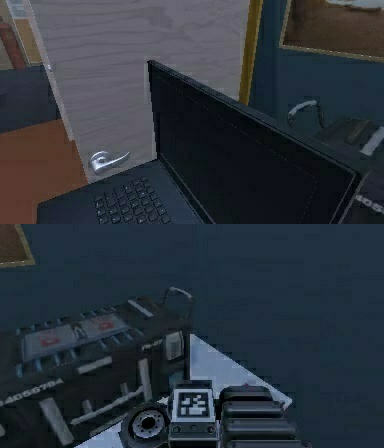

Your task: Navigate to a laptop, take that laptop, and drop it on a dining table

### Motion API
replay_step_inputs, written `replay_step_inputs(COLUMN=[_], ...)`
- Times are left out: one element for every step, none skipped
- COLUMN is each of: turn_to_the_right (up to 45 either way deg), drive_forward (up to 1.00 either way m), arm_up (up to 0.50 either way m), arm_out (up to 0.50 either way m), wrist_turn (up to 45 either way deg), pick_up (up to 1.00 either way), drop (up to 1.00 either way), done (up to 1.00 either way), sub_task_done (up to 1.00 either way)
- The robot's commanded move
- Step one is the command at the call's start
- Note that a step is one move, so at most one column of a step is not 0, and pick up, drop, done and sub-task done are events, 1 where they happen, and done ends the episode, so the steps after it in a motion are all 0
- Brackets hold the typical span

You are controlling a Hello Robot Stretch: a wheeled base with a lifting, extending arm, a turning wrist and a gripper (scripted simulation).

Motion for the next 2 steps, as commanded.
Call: replay_step_inputs(turn_to_the_right=[-6.0, 0.0], drive_forward=[0.0, 0.0], arm_up=[0.0, 0.0], arm_out=[0.0, 0.18], wrist_turn=[0.0, 0.0], pick_up=[0.0, 0.0], drop=[0.0, 0.0], done=[0.0, 0.0], sub_task_done=[0.0, 0.0])
